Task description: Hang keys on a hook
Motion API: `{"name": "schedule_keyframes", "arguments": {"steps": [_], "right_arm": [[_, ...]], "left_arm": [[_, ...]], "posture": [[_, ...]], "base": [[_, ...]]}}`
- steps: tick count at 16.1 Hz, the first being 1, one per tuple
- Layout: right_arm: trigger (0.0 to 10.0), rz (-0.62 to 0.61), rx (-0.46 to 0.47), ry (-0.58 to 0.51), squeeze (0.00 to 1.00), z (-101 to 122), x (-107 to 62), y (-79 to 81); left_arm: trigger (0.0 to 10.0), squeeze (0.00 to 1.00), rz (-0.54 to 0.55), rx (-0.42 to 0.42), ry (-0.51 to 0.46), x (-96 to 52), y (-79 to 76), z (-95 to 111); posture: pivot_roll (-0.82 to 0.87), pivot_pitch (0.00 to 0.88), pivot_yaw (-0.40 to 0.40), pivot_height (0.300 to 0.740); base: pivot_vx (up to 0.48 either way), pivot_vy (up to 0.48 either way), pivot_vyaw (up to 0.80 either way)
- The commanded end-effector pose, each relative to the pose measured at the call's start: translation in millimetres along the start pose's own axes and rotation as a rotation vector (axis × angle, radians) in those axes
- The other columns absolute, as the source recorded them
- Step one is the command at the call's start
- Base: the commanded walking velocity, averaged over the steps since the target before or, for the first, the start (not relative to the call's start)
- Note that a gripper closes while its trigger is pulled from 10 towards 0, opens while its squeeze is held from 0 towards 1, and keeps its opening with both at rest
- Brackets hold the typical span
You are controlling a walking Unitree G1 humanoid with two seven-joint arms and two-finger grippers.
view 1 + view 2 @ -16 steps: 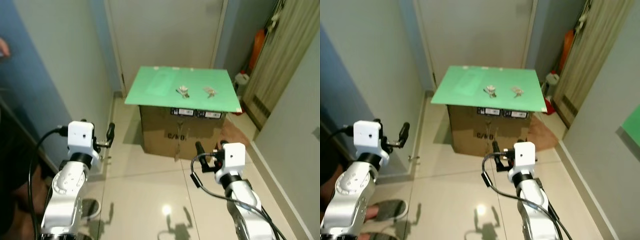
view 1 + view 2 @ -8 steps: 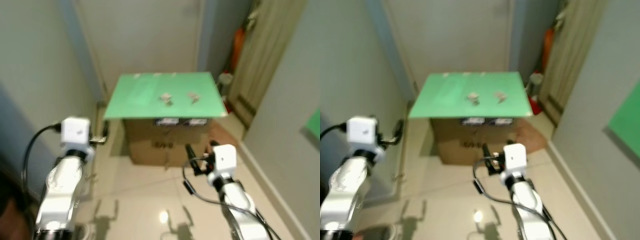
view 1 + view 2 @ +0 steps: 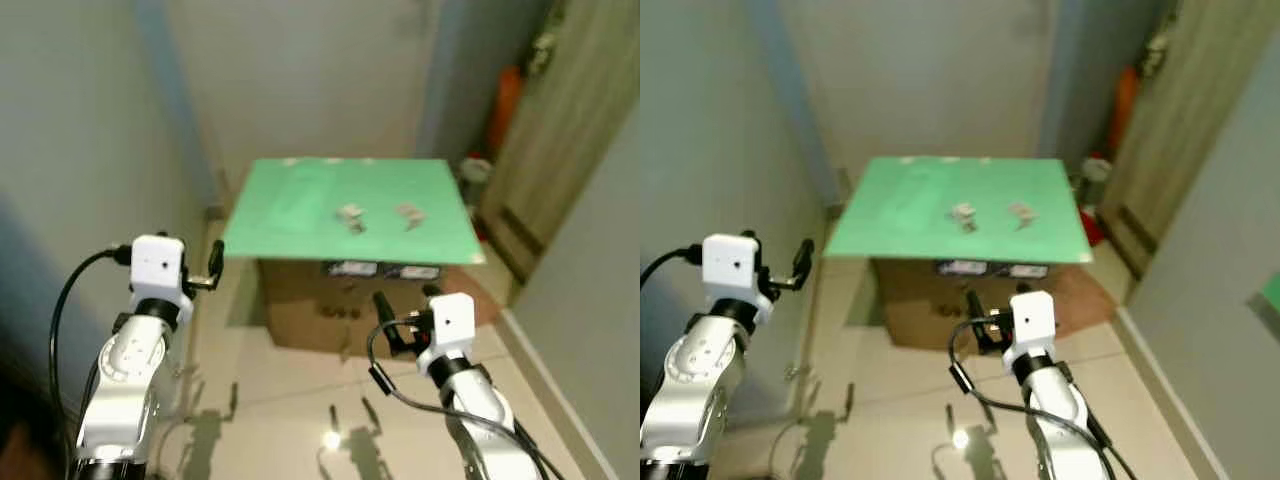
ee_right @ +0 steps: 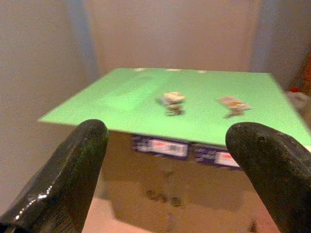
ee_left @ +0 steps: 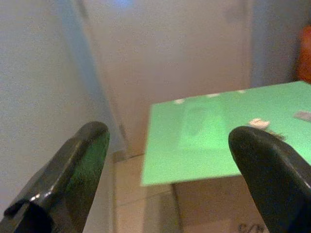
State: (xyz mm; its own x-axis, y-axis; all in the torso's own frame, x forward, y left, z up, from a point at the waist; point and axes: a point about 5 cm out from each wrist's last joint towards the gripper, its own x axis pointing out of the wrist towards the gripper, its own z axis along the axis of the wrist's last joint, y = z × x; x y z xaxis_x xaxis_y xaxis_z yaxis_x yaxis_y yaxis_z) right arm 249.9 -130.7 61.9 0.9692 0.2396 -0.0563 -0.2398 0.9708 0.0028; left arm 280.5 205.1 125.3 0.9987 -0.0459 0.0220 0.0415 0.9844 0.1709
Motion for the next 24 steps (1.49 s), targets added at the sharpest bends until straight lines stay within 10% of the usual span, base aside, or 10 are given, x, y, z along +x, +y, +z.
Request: {"name": "schedule_keyframes", "arguments": {"steps": [1, 15, 24], "right_arm": [[10.0, -0.020, -0.006, 0.000, 0.00, 1.1, 0.0, -5.9], [10.0, 0.036, -0.021, 0.056, 0.00, -5.1, 2.7, -0.3], [10.0, 0.053, -0.052, 0.070, 0.00, -3.9, -5.3, -3.5]], "left_arm": [[10.0, 0.00, -0.014, 0.006, -0.002, 2.0, -3.9, 1.7], [10.0, 0.00, -0.087, 0.057, 0.018, 10.2, -15.1, -2.8], [10.0, 0.00, 0.084, 0.021, 0.133, 24.9, 5.6, -22.6]], "posture": [[-0.04, 0.000, 0.065, 0.740], [-0.04, 0.000, 0.056, 0.740], [-0.06, 0.000, 0.022, 0.740]], "base": [[0.458, 0.000, 0.00], [0.469, 0.000, -0.60], [0.000, 0.000, 0.00]]}}
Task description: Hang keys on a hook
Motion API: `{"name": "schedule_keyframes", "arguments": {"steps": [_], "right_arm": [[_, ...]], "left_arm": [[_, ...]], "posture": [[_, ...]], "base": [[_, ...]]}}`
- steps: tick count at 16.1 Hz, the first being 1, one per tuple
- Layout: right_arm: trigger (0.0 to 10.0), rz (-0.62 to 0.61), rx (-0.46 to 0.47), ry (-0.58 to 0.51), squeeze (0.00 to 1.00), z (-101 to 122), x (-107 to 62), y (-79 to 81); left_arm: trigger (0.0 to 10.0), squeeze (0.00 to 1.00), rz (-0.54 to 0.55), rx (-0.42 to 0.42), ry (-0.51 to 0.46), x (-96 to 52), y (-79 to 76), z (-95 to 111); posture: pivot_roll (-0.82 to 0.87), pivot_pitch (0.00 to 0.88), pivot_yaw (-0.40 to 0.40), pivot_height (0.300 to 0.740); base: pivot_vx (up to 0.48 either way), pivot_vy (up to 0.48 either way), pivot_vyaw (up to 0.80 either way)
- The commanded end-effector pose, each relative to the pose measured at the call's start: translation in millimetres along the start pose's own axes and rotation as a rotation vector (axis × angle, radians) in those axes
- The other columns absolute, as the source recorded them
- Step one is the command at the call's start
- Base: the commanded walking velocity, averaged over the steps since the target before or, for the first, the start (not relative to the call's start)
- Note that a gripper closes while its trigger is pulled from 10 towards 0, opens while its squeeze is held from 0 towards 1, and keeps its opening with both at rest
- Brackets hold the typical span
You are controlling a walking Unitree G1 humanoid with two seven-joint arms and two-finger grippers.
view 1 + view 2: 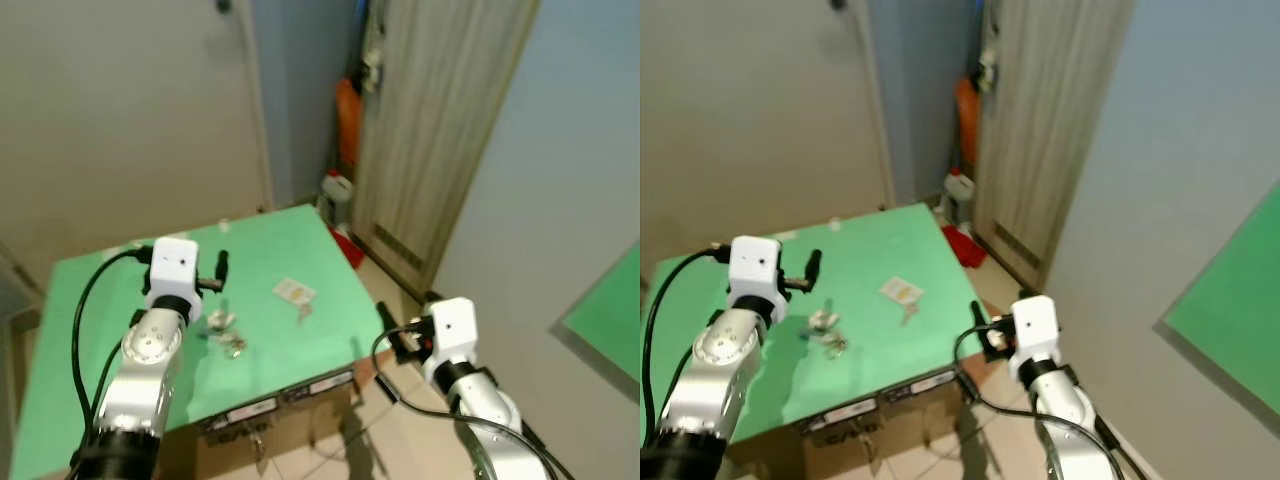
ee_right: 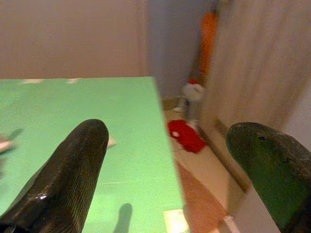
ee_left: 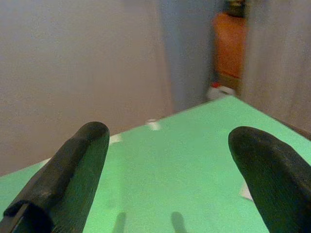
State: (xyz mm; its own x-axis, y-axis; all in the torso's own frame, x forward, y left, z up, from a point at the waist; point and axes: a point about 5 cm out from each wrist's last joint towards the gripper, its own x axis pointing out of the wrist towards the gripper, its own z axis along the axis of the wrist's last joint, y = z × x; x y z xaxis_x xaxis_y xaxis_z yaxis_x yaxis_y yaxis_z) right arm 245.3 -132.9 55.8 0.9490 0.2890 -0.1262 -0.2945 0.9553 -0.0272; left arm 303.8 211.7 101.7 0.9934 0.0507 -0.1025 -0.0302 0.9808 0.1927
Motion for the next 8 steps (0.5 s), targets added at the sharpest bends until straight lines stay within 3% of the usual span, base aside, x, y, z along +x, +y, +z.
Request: {"name": "schedule_keyframes", "arguments": {"steps": [1, 8], "right_arm": [[10.0, -0.003, -0.023, 0.007, 0.00, 1.9, -4.3, -5.5], [10.0, 0.019, -0.105, 0.080, 0.00, 13.0, -51.9, -44.6]], "left_arm": [[10.0, 0.00, 0.037, 0.000, 0.000, 4.5, 3.8, 1.2], [10.0, 0.00, 0.112, -0.030, 0.078, 28.4, 6.1, -18.2]], "posture": [[-0.07, 0.001, 0.013, 0.740], [-0.23, 0.097, -0.106, 0.740]], "base": [[0.000, 0.000, 0.00], [0.000, 0.000, 0.00]]}}
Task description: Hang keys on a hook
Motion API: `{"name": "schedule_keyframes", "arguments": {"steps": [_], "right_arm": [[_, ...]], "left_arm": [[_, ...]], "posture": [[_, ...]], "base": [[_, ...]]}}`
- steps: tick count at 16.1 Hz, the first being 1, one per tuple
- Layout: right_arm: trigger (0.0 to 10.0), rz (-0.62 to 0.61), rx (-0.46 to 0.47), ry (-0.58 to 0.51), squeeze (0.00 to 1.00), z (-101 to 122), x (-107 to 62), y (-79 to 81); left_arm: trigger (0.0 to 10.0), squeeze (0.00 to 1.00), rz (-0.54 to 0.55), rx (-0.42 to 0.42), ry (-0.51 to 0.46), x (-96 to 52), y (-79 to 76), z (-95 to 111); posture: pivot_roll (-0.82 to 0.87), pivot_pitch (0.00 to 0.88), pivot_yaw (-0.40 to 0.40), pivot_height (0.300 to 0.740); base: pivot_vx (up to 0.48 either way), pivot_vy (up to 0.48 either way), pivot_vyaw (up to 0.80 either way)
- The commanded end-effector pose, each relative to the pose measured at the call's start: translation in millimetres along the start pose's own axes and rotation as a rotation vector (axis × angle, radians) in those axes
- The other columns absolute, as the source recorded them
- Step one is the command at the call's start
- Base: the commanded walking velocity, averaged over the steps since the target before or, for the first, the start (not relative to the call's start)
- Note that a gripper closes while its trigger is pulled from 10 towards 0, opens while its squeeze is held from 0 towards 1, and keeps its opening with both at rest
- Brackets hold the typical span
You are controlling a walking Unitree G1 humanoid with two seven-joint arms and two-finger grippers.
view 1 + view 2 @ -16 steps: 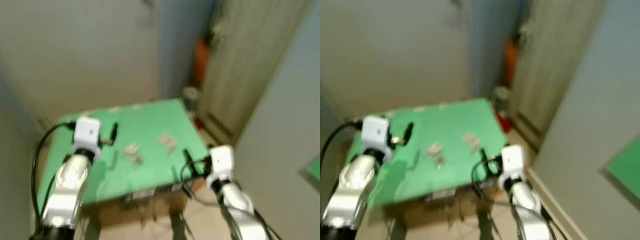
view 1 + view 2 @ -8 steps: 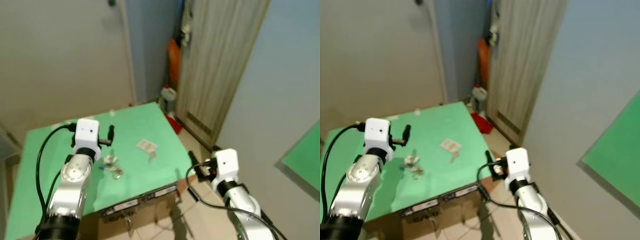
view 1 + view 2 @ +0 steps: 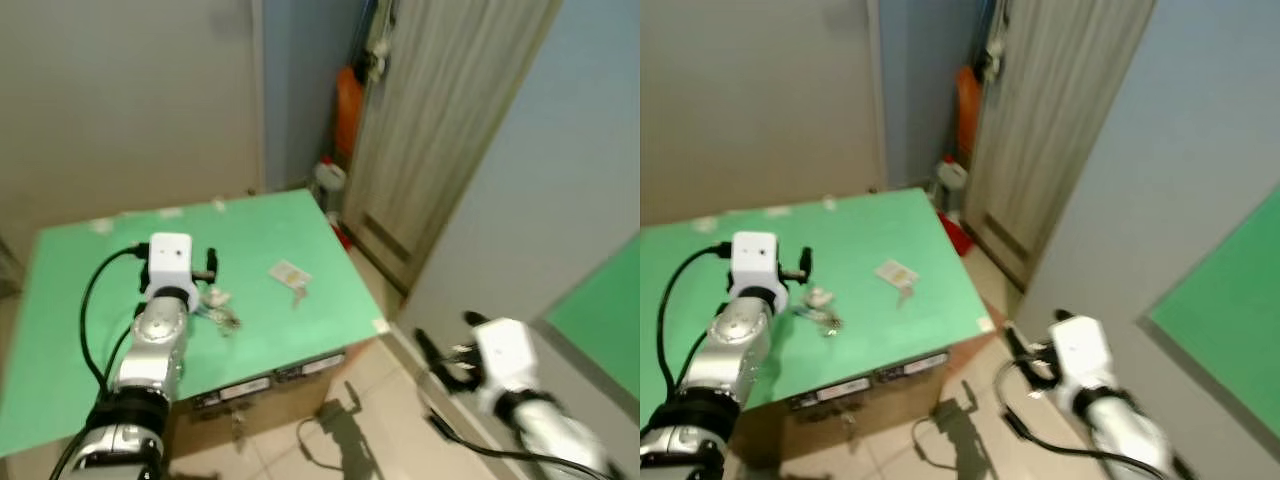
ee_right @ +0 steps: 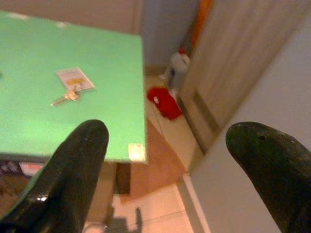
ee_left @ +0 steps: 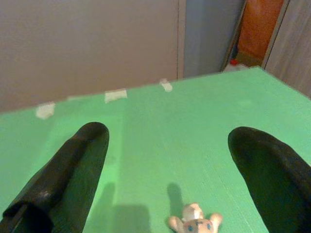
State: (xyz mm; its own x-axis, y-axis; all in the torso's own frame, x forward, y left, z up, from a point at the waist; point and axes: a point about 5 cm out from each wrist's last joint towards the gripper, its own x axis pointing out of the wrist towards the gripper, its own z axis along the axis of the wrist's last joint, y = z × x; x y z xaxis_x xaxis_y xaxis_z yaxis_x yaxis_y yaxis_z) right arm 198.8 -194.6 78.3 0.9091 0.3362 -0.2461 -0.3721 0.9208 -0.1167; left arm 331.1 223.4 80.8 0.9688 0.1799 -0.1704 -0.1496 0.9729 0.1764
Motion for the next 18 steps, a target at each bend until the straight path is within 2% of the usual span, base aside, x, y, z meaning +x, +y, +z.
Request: {"name": "schedule_keyframes", "arguments": {"steps": [1, 2, 3, 6, 8, 9, 11, 13, 15, 18], "right_arm": [[10.0, 0.090, 0.001, -0.023, 0.00, 15.8, -9.3, 0.0], [10.0, 0.224, -0.021, -0.001, 0.00, 25.3, -22.7, 5.9], [10.0, 0.260, -0.028, 0.011, 0.00, 27.4, -26.3, 7.6], [10.0, 0.259, -0.049, 0.035, 0.00, 31.4, -28.1, 0.2], [10.0, 0.256, -0.041, 0.045, 0.00, 33.7, -26.9, -0.8], [10.0, 0.265, -0.027, 0.065, 0.00, 35.4, -29.0, -1.3], [10.0, 0.252, -0.018, 0.079, 0.00, 35.5, -32.4, -2.7], [10.0, 0.237, -0.011, 0.088, 0.00, 33.4, -34.8, -4.3], [10.0, 0.214, 0.008, 0.115, 0.00, 22.4, -37.0, -6.2], [10.0, 0.209, 0.025, 0.139, 0.00, 10.1, -34.5, -6.6]], "left_arm": [[10.0, 0.00, 0.033, 0.014, 0.023, 1.8, 3.5, -3.3], [10.0, 0.00, 0.061, 0.021, 0.044, 3.8, 7.4, -6.5], [10.0, 0.00, 0.069, 0.020, 0.044, 4.4, 8.6, -7.1], [10.0, 0.00, 0.186, 0.104, 0.097, 4.6, 20.3, -14.9], [10.0, 0.00, 0.184, 0.121, 0.108, 6.1, 20.7, -16.3], [10.0, 0.00, 0.185, 0.118, 0.114, 7.7, 21.6, -16.6], [10.0, 0.00, 0.181, 0.007, 0.147, 8.4, 20.6, -20.0], [10.0, 0.00, 0.148, -0.047, 0.144, 9.9, 9.8, -18.2], [10.0, 0.00, 0.094, -0.053, 0.138, 9.8, -10.0, -17.9], [10.0, 0.00, 0.081, -0.086, 0.164, 7.7, -19.8, -23.1]], "posture": [[-0.29, 0.129, -0.132, 0.740], [-0.31, 0.138, -0.141, 0.740], [-0.31, 0.139, -0.143, 0.740], [-0.30, 0.146, -0.165, 0.740], [-0.30, 0.153, -0.172, 0.740], [-0.31, 0.156, -0.176, 0.740], [-0.33, 0.158, -0.177, 0.740], [-0.34, 0.157, -0.175, 0.740], [-0.33, 0.153, -0.160, 0.740], [-0.32, 0.148, -0.159, 0.740]], "base": [[0.000, 0.000, 0.00], [0.000, 0.000, 0.00], [0.000, 0.000, 0.00], [0.000, 0.000, 0.00], [0.000, 0.000, 0.00], [0.000, 0.000, 0.00], [0.000, 0.000, 0.00], [0.000, 0.000, 0.00], [0.000, 0.000, 0.00], [0.000, 0.000, 0.00]]}}
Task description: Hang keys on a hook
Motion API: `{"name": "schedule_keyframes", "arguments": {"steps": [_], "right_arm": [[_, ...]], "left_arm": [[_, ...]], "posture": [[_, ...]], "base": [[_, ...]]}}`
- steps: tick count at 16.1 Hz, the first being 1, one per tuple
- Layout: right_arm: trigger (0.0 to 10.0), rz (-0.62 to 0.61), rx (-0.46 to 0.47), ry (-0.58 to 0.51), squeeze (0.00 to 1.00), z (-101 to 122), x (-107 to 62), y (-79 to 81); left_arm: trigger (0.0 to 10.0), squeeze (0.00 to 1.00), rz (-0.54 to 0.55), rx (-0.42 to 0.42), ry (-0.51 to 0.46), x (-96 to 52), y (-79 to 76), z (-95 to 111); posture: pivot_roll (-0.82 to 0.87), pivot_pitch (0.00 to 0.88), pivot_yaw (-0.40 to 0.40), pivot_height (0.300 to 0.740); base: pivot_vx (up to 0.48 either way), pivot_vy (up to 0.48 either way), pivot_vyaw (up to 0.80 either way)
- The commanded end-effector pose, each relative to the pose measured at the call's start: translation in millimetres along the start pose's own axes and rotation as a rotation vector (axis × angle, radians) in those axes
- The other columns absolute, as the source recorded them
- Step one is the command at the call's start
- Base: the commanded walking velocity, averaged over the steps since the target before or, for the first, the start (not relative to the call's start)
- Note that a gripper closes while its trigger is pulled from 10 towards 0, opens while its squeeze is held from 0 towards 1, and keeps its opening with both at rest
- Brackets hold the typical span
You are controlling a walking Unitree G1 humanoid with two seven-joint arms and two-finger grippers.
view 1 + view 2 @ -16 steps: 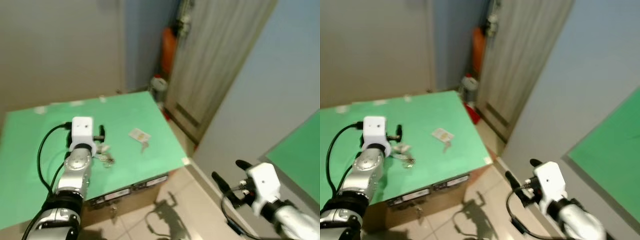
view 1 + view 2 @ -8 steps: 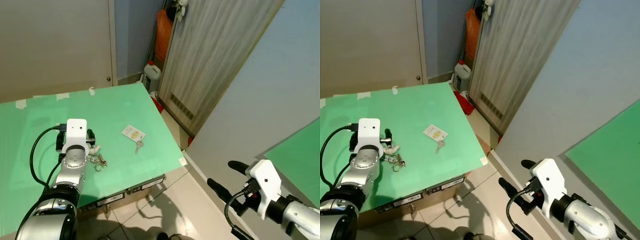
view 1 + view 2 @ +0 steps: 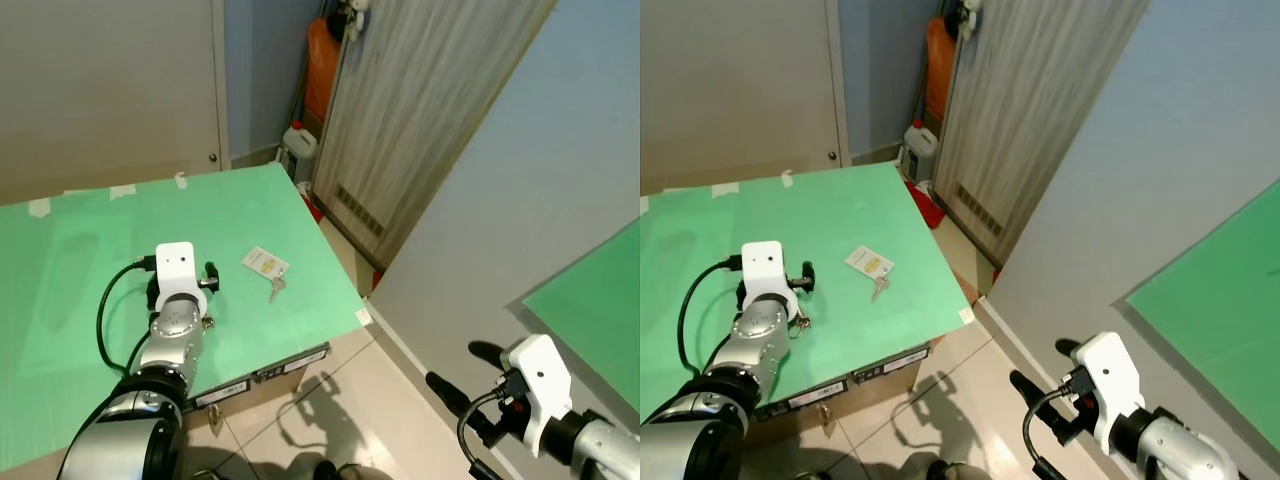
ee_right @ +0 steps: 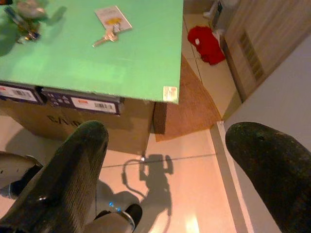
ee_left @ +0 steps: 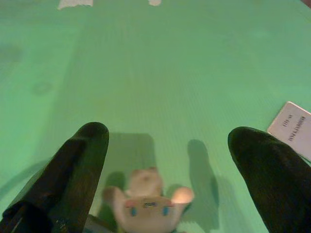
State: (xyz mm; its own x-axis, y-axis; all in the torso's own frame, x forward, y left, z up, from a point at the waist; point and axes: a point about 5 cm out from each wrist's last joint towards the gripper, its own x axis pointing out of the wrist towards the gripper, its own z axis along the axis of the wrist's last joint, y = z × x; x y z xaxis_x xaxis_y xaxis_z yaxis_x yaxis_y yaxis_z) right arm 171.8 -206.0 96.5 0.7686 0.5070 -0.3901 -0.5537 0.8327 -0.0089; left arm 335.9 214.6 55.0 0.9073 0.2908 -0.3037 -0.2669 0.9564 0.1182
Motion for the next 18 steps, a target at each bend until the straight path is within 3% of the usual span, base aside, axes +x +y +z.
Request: {"name": "schedule_keyframes", "arguments": {"steps": [1, 4, 5, 15, 16, 17, 18], "right_arm": [[10.0, -0.016, -0.010, 0.006, 0.00, -1.7, -2.5, -3.4], [10.0, -0.014, -0.007, 0.018, 0.00, -9.3, -2.6, -7.2], [10.0, -0.016, -0.007, 0.024, 0.00, -15.2, -2.1, -9.8], [10.0, -0.008, -0.007, 0.024, 0.00, -22.9, -4.1, -9.4], [10.0, -0.007, -0.007, 0.023, 0.00, -22.7, -4.2, -9.6], [10.0, -0.007, -0.007, 0.022, 0.00, -22.5, -4.3, -9.8], [10.0, -0.015, 0.000, 0.025, 0.00, -22.2, -5.2, -10.8]], "left_arm": [[10.0, 0.00, -0.025, 0.000, 0.022, -0.7, -7.5, -2.8], [10.0, 0.00, 0.007, 0.037, 0.054, -0.3, -2.9, -7.0], [10.0, 0.00, 0.067, 0.063, 0.084, -0.8, 3.9, -11.8], [10.0, 0.00, 0.079, 0.010, 0.148, -2.7, 13.6, -24.1], [6.6, 0.00, 0.058, 0.011, 0.140, -2.5, 14.2, -23.7], [6.6, 0.00, 0.045, 0.011, 0.133, -2.2, 14.2, -23.0], [0.0, 0.00, -0.017, 0.014, 0.123, -2.5, 13.0, -23.8]], "posture": [[-0.32, 0.147, -0.162, 0.740], [-0.32, 0.144, -0.167, 0.740], [-0.32, 0.142, -0.163, 0.740], [-0.31, 0.147, -0.174, 0.740], [-0.31, 0.149, -0.177, 0.740], [-0.31, 0.150, -0.181, 0.740], [-0.31, 0.158, -0.192, 0.740]], "base": [[0.000, 0.000, 0.00], [0.000, 0.000, 0.00], [0.000, 0.000, 0.00], [0.000, 0.000, 0.00], [0.000, 0.000, 0.00], [0.000, 0.000, 0.00], [0.000, 0.000, 0.00]]}}
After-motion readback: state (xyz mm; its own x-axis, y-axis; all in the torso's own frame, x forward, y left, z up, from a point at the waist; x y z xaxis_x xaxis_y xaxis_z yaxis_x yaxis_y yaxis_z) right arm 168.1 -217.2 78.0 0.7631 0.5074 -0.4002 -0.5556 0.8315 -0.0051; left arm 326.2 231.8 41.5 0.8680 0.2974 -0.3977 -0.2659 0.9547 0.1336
